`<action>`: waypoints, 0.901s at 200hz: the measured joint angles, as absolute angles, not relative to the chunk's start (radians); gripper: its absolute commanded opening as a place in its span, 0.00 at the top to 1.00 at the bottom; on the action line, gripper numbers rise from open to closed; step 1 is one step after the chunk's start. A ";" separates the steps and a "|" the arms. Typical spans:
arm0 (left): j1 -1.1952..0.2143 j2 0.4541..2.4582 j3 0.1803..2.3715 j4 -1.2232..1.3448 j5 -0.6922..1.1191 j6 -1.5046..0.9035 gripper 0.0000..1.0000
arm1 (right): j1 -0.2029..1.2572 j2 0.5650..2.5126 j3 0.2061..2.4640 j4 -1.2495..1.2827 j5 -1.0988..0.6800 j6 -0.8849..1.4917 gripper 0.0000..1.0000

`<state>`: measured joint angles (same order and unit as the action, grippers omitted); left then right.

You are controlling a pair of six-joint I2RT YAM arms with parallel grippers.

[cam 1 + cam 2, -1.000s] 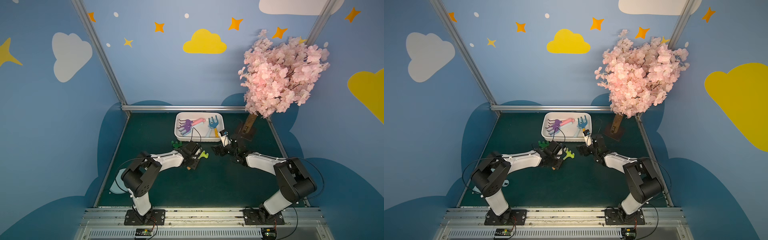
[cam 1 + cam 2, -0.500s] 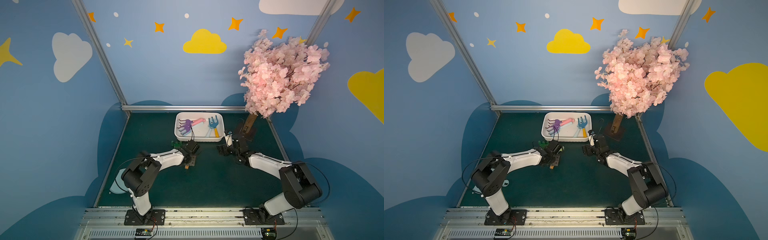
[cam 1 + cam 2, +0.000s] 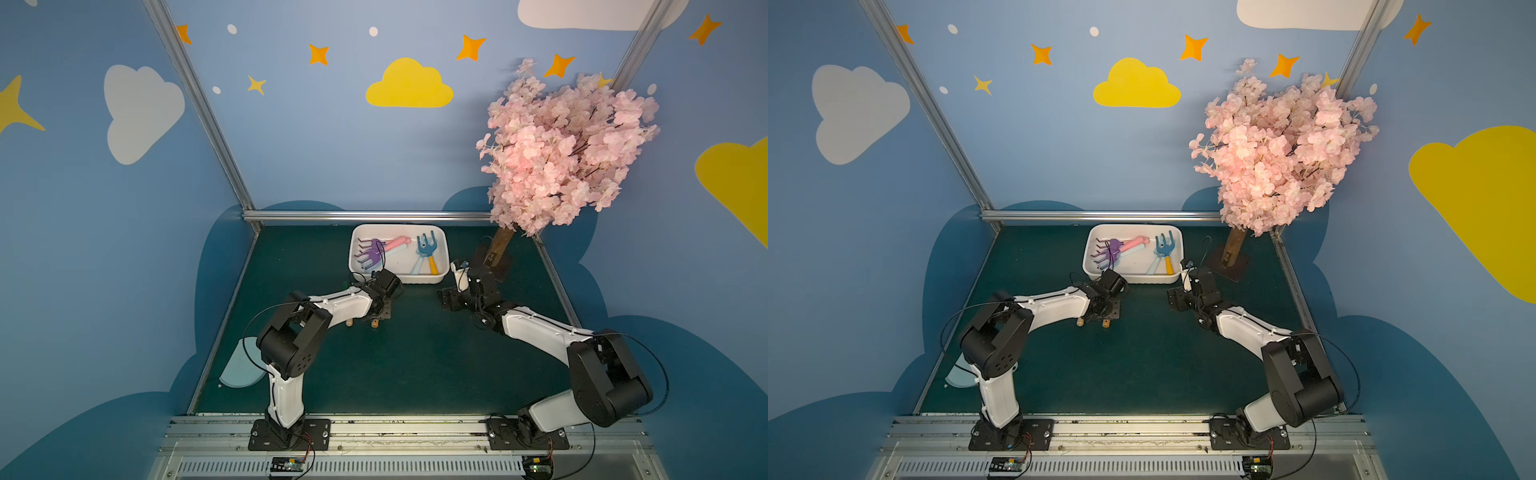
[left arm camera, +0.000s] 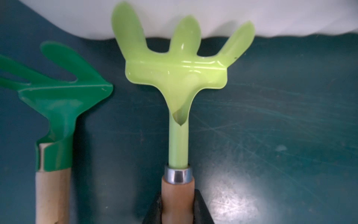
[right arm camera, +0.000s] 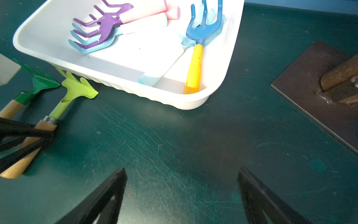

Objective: Take the hand rake out of the storage box
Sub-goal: Place the rake at the center of the board.

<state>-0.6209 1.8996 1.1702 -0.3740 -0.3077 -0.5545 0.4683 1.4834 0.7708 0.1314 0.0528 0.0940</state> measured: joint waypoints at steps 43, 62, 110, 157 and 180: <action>-0.619 1.918 1.192 -0.389 -0.305 -0.572 0.67 | 0.468 1.467 0.771 0.128 0.053 0.092 0.07; -0.614 1.923 1.198 -0.385 -0.307 -0.579 0.58 | 0.468 1.467 0.772 0.115 0.052 0.090 0.07; -0.604 1.898 1.166 -0.367 -0.301 -0.587 0.37 | 0.465 1.465 0.865 0.022 -0.004 0.106 0.07; -0.552 1.693 0.999 -0.271 -0.218 -0.585 0.14 | 0.464 1.527 1.098 -0.097 -0.065 0.127 0.09; -0.514 1.543 0.911 -0.213 -0.189 -0.566 0.00 | 0.471 1.642 1.256 -0.167 -0.110 0.145 0.32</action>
<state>-0.5144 1.5429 0.9112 -0.2127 -0.1886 -0.5663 0.4713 1.6424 1.2564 -0.1669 -0.1104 0.1452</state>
